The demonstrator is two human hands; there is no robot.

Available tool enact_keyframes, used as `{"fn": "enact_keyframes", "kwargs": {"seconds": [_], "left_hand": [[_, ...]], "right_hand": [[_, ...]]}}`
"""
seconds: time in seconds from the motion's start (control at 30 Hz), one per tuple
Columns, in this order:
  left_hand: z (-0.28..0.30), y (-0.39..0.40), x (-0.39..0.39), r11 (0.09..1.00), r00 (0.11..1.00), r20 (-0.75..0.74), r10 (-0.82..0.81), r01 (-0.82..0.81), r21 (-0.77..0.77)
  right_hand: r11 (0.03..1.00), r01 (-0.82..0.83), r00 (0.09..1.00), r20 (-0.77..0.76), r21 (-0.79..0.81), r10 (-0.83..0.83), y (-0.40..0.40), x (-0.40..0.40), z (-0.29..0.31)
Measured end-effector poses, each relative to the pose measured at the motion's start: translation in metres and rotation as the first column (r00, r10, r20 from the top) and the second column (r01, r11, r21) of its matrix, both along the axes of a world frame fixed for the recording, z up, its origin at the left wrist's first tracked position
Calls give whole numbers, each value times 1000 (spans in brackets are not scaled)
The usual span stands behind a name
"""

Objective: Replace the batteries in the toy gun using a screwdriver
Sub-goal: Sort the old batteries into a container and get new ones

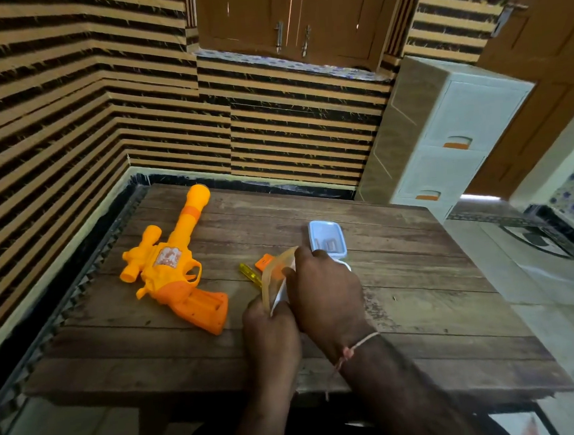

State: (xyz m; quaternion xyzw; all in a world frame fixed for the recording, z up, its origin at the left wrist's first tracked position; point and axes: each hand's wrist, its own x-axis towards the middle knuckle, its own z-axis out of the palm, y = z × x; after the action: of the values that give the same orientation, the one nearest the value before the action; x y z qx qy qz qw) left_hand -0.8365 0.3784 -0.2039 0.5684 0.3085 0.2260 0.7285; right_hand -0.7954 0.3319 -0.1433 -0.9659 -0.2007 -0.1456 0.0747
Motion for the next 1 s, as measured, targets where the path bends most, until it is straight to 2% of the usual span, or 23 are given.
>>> {"fn": "enact_keyframes", "kwargs": {"seconds": [0.13, 0.2, 0.27, 0.3, 0.33, 0.37, 0.4, 0.43, 0.47, 0.5, 0.53, 0.57, 0.67, 0.77, 0.9, 1.0], "left_hand": [[-1, 1, -1, 999, 1000, -20, 9, -8, 50], [1, 4, -3, 997, 1000, -26, 14, -12, 75], [6, 6, -3, 998, 999, -20, 38, -37, 53], [6, 8, -3, 998, 999, -2, 47, -47, 36], [8, 8, -3, 999, 999, 20, 48, -48, 23], [7, 7, -2, 999, 998, 39, 46, -46, 14], [6, 7, -2, 999, 997, 58, 42, -42, 8], [4, 6, -1, 1000, 997, 71, 28, -27, -7], [3, 4, -1, 1000, 997, 82, 5, -4, -18], [1, 3, -1, 999, 995, 97, -25, 27, -26], [1, 2, -2, 998, 993, 107, -56, 59, -21], [-1, 1, -2, 996, 989, 116, -89, 90, -1], [-2, 6, -6, 968, 967, 169, -192, 158, 195], [2, 12, -9, 864, 905, 227, -359, 230, 449], [0, 17, -11, 735, 870, 144, -471, 297, 609], [-7, 18, -10, 647, 864, 54, -501, 332, 687]], "right_hand": [[999, -42, 998, -38, 29, 43, -4, 2, 8], [981, -45, 999, 5, 186, 45, -13, 5, 17], [901, 2, 988, 140, 434, -70, -25, 10, 18], [824, 47, 981, 127, 565, -143, -32, 12, 12], [722, 116, 984, 21, 682, -178, -38, 13, 5], [605, 204, 979, -162, 769, -125, -41, 10, -4], [477, 303, 932, -362, 825, 33, -40, 5, -12], [319, 426, 824, -509, 846, 249, -39, 0, -18], [155, 563, 696, -567, 812, 442, -37, -6, -23], [32, 667, 602, -563, 744, 566, -35, -9, -24], [-47, 724, 559, -546, 688, 624, -34, -9, -26], [-95, 744, 557, -535, 662, 635, -34, -7, -26], [-128, 758, 570, -554, 640, 607, -36, 3, -23], [-126, 760, 556, -537, 638, 635, -43, 9, -19], [-151, 745, 537, -451, 650, 713, -52, 17, -25], [-127, 779, 440, -391, 614, 808, -57, 17, -26]]}}
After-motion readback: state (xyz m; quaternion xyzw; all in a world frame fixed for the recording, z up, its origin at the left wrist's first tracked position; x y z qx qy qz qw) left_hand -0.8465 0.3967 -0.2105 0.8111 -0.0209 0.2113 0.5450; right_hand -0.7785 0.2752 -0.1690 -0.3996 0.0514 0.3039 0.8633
